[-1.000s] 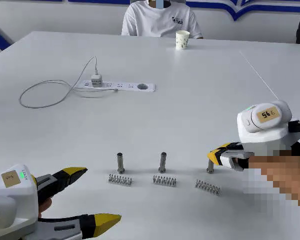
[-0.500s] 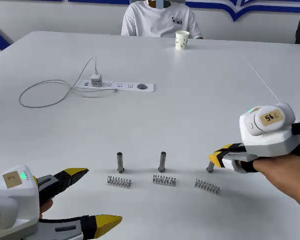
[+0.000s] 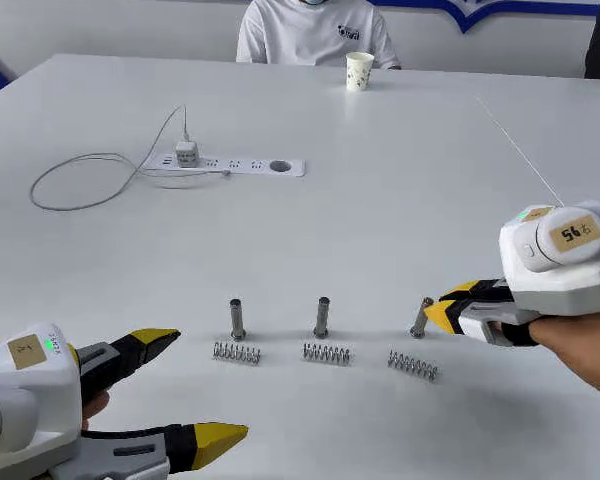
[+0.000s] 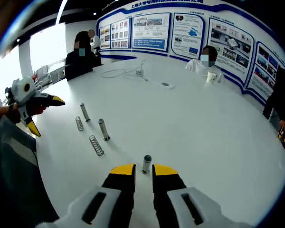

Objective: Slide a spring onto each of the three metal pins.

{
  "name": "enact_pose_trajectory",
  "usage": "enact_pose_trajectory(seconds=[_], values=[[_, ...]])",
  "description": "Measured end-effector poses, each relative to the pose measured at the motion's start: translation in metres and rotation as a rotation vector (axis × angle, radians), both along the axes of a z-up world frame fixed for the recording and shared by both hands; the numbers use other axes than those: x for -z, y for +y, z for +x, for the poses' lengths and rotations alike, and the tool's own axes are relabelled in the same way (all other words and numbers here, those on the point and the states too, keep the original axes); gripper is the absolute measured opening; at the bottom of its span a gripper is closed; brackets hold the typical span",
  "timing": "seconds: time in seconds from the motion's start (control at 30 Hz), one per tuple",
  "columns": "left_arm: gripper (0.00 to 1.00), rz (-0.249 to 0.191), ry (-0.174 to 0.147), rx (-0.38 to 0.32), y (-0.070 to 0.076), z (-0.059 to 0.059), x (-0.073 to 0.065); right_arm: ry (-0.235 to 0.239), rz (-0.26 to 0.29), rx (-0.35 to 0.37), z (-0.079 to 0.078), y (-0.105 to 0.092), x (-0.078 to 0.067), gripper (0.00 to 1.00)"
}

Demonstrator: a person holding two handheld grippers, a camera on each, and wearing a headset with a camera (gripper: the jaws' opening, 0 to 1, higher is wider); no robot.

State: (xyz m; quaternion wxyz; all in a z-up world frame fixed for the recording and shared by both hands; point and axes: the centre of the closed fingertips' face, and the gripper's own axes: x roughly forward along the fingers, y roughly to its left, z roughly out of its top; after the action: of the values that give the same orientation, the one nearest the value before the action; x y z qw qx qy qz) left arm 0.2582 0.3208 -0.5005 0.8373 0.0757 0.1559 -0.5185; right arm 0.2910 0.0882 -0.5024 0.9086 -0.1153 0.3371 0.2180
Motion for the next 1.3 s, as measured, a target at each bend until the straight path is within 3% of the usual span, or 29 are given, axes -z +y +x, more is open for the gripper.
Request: enact_pose_trajectory(seconds=[0.13,0.6,0.9,1.3], values=[[0.78,-0.003,-0.001,0.002,-0.001,0.001,-0.001,0.008,-0.001,-0.035,-0.009,0.002,0.003,0.15],[0.78,0.001,0.004,0.006,-0.003,0.0,0.0,0.11,-0.02,-0.238,-0.035,0.019,0.038,0.15],[0.78,0.005,0.007,0.007,-0.005,-0.002,0.001,0.144,-0.05,-0.295,-0.037,0.022,0.053,0.15],[0.77,0.011,0.011,0.009,-0.005,-0.004,0.003,0.169,-0.078,-0.341,-0.038,0.022,0.061,0.14]])
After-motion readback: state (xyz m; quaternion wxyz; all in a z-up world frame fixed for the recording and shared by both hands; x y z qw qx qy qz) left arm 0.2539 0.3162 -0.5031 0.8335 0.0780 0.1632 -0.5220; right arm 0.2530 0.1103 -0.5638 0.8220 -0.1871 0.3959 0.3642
